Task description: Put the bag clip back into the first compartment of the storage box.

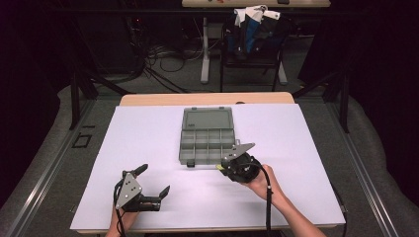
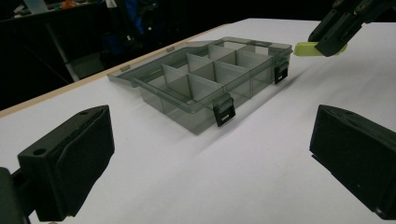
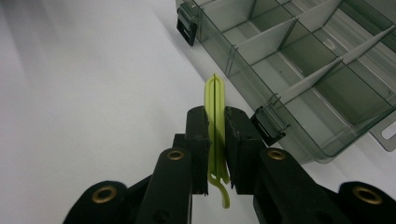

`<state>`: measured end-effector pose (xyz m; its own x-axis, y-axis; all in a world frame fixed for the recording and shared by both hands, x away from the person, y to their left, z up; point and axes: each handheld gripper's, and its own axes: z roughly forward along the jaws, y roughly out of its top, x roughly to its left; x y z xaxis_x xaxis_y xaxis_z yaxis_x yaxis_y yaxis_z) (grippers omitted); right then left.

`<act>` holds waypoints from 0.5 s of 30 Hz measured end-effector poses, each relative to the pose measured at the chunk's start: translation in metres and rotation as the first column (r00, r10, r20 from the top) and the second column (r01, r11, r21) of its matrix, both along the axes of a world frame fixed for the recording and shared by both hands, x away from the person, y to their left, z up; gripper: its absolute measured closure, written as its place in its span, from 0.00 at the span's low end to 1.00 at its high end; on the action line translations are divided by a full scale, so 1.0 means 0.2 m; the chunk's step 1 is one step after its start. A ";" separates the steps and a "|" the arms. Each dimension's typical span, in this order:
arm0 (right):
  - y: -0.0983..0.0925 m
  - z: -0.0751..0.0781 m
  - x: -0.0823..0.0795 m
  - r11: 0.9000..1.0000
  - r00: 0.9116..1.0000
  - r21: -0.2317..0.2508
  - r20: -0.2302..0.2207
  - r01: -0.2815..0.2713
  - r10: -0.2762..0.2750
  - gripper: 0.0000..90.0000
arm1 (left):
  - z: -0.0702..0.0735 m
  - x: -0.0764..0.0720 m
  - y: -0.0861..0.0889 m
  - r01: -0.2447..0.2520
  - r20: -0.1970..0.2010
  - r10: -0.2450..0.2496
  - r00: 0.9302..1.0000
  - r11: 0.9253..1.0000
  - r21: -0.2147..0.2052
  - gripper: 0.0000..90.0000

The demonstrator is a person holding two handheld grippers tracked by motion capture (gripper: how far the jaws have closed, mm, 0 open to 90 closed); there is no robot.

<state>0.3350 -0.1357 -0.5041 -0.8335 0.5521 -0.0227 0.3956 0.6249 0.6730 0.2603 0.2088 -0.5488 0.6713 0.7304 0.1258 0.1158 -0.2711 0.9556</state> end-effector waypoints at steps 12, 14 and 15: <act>0.02 0.05 0.03 1.000 1.000 0.007 0.022 -0.013 0.013 0.90 | 0.00 0.00 0.01 -0.009 0.003 0.009 1.000 1.000 -0.008 0.00; 0.03 0.05 0.03 1.000 1.000 0.019 0.019 -0.013 0.013 0.90 | 0.00 0.00 0.00 -0.009 -0.002 0.009 1.000 1.000 -0.007 0.00; 0.04 0.06 0.04 1.000 1.000 0.008 0.018 -0.014 0.014 0.90 | 0.00 0.00 0.00 -0.006 0.000 0.006 1.000 1.000 -0.003 0.00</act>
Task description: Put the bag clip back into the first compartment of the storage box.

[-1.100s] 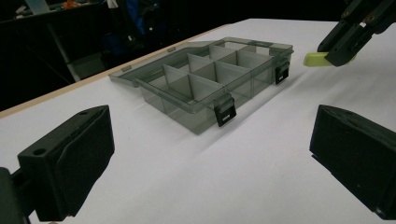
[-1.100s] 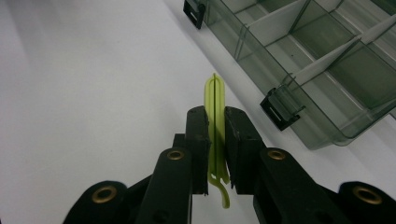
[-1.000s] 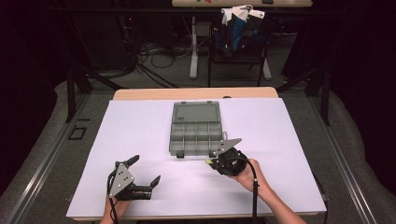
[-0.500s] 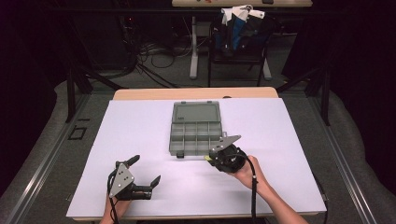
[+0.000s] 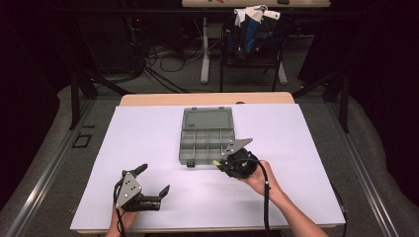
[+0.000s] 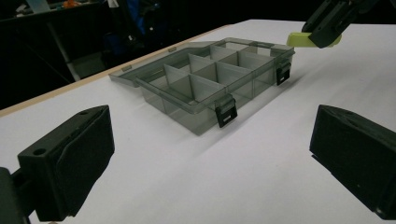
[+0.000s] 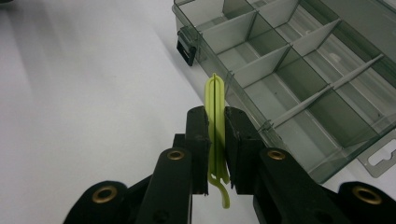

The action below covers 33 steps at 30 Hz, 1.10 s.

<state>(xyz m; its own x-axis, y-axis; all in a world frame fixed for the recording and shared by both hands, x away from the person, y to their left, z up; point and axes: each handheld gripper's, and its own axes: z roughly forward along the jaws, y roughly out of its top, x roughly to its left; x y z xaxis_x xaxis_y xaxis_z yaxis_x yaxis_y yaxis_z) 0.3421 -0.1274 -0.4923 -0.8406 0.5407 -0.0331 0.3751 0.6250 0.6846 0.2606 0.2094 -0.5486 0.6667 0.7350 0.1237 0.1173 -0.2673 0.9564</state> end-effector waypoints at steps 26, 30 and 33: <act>0.05 0.01 0.09 1.000 1.000 0.004 0.012 0.015 -0.015 0.90 | 0.00 -0.01 0.00 0.006 0.010 -0.006 1.000 1.000 0.010 0.00; 0.06 0.02 0.10 1.000 1.000 0.007 0.018 0.013 -0.013 0.90 | 0.00 -0.01 0.00 0.004 0.006 -0.004 1.000 1.000 0.005 0.00; 0.07 0.03 0.12 1.000 1.000 0.004 0.020 0.013 -0.013 0.90 | 0.00 0.00 0.00 0.004 0.006 -0.004 1.000 1.000 0.008 0.00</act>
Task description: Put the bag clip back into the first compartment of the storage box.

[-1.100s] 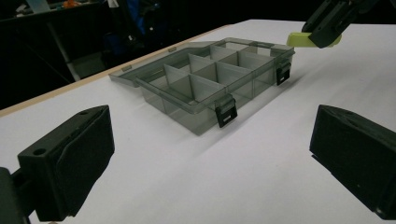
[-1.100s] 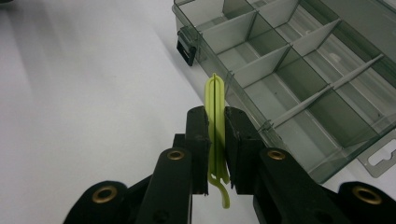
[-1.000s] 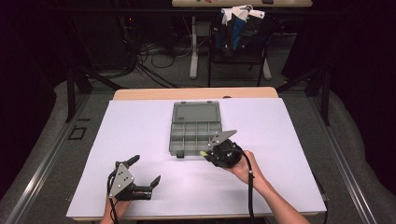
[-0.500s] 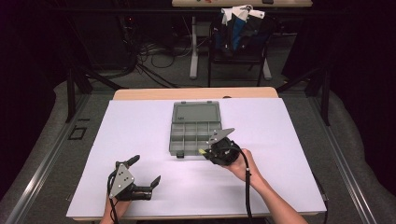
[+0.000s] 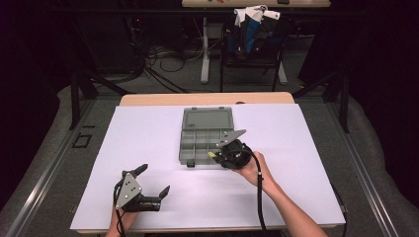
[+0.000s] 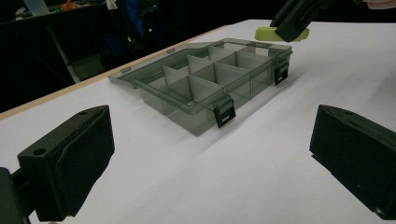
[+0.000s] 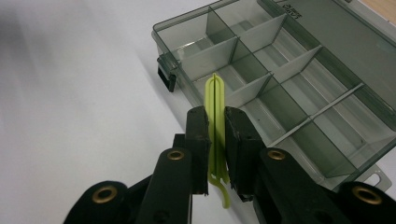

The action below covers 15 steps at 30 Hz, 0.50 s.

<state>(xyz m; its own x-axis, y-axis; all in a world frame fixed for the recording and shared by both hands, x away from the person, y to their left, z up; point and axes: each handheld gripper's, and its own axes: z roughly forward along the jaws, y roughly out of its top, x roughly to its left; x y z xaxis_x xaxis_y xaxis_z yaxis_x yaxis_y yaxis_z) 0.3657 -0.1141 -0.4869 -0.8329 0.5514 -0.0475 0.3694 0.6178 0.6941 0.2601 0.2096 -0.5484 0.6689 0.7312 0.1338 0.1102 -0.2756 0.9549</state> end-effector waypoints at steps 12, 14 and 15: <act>0.03 0.04 0.05 1.000 1.000 -0.002 0.022 0.006 -0.006 0.90 | 0.00 0.00 0.00 -0.004 0.004 0.004 1.000 1.000 0.001 0.00; 0.04 0.05 0.07 1.000 1.000 -0.006 0.021 0.005 -0.005 0.90 | 0.00 0.00 0.00 -0.004 0.003 0.004 1.000 1.000 0.000 0.00; 0.05 0.05 0.07 1.000 1.000 -0.005 0.019 0.007 -0.007 0.90 | 0.00 0.00 0.00 -0.004 0.004 0.004 1.000 1.000 0.001 0.00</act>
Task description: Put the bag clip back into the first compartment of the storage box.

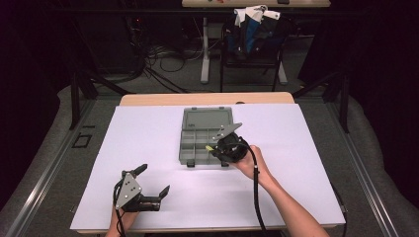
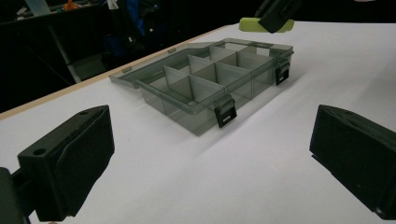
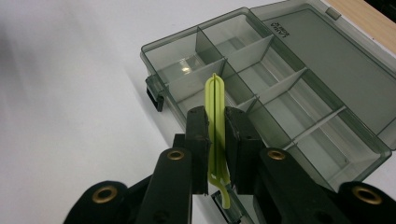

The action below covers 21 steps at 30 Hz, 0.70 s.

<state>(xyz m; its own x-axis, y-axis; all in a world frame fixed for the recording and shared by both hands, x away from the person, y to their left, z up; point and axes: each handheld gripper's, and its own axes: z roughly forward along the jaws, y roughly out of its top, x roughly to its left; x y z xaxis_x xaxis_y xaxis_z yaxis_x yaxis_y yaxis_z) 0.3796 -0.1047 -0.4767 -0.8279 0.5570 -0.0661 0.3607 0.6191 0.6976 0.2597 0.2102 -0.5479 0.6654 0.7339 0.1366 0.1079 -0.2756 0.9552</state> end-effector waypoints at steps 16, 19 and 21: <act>0.05 0.00 0.07 1.000 1.000 -0.001 -0.003 -0.004 0.004 0.90 | 0.00 0.01 0.00 -0.007 -0.003 0.007 1.000 1.000 -0.003 0.00; 0.05 0.01 0.09 1.000 1.000 0.002 -0.002 -0.004 0.004 0.90 | 0.00 0.00 0.00 -0.009 0.003 0.009 1.000 1.000 -0.003 0.00; 0.06 0.01 0.09 1.000 1.000 0.004 -0.003 -0.003 0.003 0.90 | 0.00 0.00 0.00 -0.008 -0.001 0.008 1.000 1.000 -0.003 0.00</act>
